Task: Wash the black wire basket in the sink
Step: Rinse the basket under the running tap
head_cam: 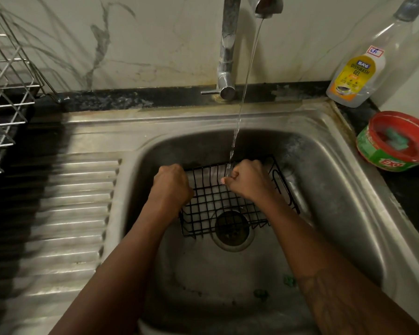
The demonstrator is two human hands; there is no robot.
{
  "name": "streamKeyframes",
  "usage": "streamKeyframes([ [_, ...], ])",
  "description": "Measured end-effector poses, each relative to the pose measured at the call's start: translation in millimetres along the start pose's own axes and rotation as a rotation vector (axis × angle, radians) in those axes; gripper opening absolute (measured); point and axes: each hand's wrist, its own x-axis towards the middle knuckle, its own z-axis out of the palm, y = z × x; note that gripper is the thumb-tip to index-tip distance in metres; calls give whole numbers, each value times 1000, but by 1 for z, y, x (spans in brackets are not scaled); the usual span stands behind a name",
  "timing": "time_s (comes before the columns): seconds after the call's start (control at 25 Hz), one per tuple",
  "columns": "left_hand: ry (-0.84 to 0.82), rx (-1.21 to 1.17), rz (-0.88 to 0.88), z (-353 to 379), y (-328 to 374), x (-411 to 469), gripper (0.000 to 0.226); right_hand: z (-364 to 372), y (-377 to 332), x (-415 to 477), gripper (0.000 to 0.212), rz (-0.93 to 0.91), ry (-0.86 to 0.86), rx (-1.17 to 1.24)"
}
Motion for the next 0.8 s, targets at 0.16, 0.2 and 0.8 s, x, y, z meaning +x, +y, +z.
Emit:
streamKeyframes([
  [0.16,-10,29,56,1,6,-3,30,3,-40,-3,8,-225,-134,-56],
  [0.2,-16,26,65,2,8,-3,32,4,-47,-5,6,-254,-180,-39],
  [0.8,131,329,242,-1,8,-14,57,3,4,-14,27,-29,66,-193],
])
